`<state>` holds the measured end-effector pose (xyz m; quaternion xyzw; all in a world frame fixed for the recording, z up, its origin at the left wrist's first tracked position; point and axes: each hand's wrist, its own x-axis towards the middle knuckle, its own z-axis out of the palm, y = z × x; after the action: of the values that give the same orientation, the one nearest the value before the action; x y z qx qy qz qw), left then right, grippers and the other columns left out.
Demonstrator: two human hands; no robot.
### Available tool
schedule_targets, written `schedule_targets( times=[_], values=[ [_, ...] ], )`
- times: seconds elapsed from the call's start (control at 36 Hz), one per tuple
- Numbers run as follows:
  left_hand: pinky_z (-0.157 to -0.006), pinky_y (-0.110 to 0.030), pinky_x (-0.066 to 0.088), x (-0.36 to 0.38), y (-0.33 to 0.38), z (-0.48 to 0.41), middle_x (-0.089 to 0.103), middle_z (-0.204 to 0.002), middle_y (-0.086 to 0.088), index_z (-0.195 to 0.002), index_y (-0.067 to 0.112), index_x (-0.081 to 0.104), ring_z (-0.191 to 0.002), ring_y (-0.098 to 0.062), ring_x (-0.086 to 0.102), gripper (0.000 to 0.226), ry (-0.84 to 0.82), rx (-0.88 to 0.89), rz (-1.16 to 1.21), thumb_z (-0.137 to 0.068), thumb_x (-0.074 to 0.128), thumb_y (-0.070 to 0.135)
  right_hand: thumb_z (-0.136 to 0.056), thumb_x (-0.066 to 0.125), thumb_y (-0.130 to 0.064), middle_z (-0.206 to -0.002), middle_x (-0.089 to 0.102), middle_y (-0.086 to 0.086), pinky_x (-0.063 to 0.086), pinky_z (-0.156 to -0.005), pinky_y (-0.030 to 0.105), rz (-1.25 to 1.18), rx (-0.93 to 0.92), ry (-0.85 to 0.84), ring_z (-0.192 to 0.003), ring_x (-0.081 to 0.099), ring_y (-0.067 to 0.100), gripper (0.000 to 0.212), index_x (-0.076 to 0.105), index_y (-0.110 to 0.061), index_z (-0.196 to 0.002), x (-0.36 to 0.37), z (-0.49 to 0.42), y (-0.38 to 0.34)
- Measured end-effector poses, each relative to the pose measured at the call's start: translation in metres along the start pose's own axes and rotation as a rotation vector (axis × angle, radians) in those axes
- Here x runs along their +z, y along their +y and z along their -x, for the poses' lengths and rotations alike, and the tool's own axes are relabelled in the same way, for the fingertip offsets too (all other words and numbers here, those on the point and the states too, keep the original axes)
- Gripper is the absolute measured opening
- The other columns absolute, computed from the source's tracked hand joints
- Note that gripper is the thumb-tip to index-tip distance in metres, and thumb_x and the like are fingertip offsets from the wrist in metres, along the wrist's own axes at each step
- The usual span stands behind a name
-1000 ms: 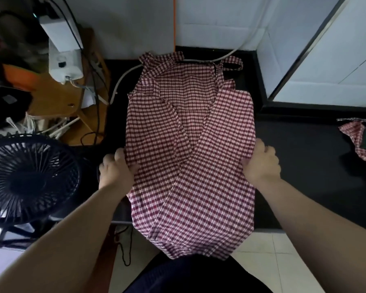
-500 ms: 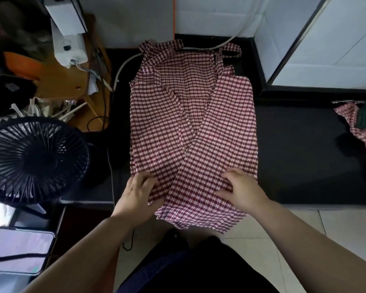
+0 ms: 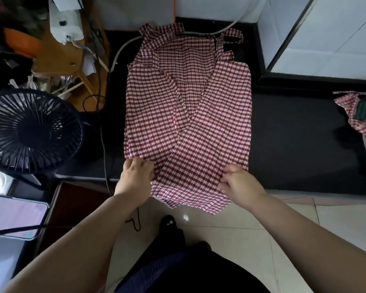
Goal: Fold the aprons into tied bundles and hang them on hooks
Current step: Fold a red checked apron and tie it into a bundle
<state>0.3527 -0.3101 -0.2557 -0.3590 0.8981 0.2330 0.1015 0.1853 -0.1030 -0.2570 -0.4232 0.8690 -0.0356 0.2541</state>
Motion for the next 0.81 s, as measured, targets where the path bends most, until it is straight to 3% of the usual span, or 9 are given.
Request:
schedule_targets(
  times=[0.11, 0.22, 0.33, 0.42, 0.5, 0.61, 0.81],
  values=[
    [-0.096, -0.037, 0.041, -0.001, 0.001, 0.004, 0.039, -0.124, -0.004, -0.112, 0.013, 0.05, -0.12, -0.023, 0.031, 0.016, 0.006, -0.029, -0.048, -0.101, 0.039, 0.018, -0.1, 0.043, -0.026, -0.126, 0.052, -0.001, 0.041, -0.095, 0.02, 0.028, -0.056, 0.017, -0.106, 0.054, 0.014, 0.032, 0.062, -0.01, -0.121, 0.002, 0.002, 0.003],
    [-0.101, -0.039, 0.032, -0.001, -0.003, 0.008, 0.044, -0.125, -0.003, -0.112, 0.016, 0.052, -0.122, -0.026, 0.032, 0.017, 0.086, -0.052, -0.158, -0.1, 0.04, 0.021, -0.094, 0.053, -0.032, -0.134, 0.043, -0.001, 0.045, -0.096, 0.025, 0.043, -0.087, -0.003, -0.11, 0.053, 0.015, 0.041, 0.054, -0.009, -0.128, 0.0, 0.004, 0.002],
    [-0.083, -0.04, 0.045, -0.004, -0.011, 0.013, 0.042, -0.124, -0.006, -0.111, 0.013, 0.051, -0.115, -0.026, 0.037, 0.015, 0.085, -0.117, -0.049, -0.098, 0.043, 0.014, -0.097, 0.048, -0.017, -0.117, 0.052, 0.002, 0.047, -0.085, 0.029, 0.111, -0.076, -0.032, -0.097, 0.055, 0.018, 0.023, 0.064, -0.006, -0.111, 0.003, 0.005, 0.007],
    [-0.083, -0.041, 0.043, -0.008, -0.019, 0.017, 0.043, -0.124, -0.009, -0.112, 0.011, 0.05, -0.113, -0.029, 0.041, 0.02, 0.099, -0.19, -0.023, -0.094, 0.044, 0.008, -0.092, 0.05, -0.004, -0.109, 0.053, 0.003, 0.043, -0.076, 0.024, 0.17, -0.097, -0.024, -0.094, 0.052, 0.017, 0.018, 0.063, -0.006, -0.103, 0.01, 0.008, 0.007],
    [-0.081, -0.041, 0.043, -0.012, -0.024, 0.02, 0.043, -0.123, -0.009, -0.114, 0.011, 0.051, -0.113, -0.029, 0.042, 0.022, 0.103, -0.229, -0.029, -0.093, 0.044, 0.006, -0.091, 0.052, -0.005, -0.103, 0.05, -0.001, 0.041, -0.073, 0.022, 0.139, -0.105, 0.011, -0.088, 0.05, 0.014, 0.014, 0.061, -0.007, -0.102, 0.011, 0.008, 0.007],
    [-0.077, -0.04, 0.043, -0.017, -0.021, 0.018, 0.043, -0.122, -0.008, -0.111, 0.012, 0.051, -0.113, -0.029, 0.04, 0.022, 0.076, -0.224, -0.104, -0.093, 0.041, 0.004, -0.094, 0.05, -0.009, -0.094, 0.046, -0.004, 0.048, -0.074, 0.033, 0.019, -0.096, 0.038, -0.084, 0.053, 0.017, 0.011, 0.06, -0.007, -0.096, 0.003, 0.012, 0.016],
    [-0.071, -0.038, 0.041, -0.013, -0.006, 0.011, 0.045, -0.119, -0.009, -0.12, 0.014, 0.05, -0.109, -0.03, 0.048, 0.029, 0.021, -0.23, -0.225, -0.095, 0.038, 0.007, -0.099, 0.043, -0.014, -0.101, 0.056, 0.0, 0.035, -0.069, 0.024, 0.053, -0.057, 0.039, -0.084, 0.049, 0.013, 0.021, 0.062, -0.006, -0.1, 0.001, 0.035, 0.039]
  ],
)
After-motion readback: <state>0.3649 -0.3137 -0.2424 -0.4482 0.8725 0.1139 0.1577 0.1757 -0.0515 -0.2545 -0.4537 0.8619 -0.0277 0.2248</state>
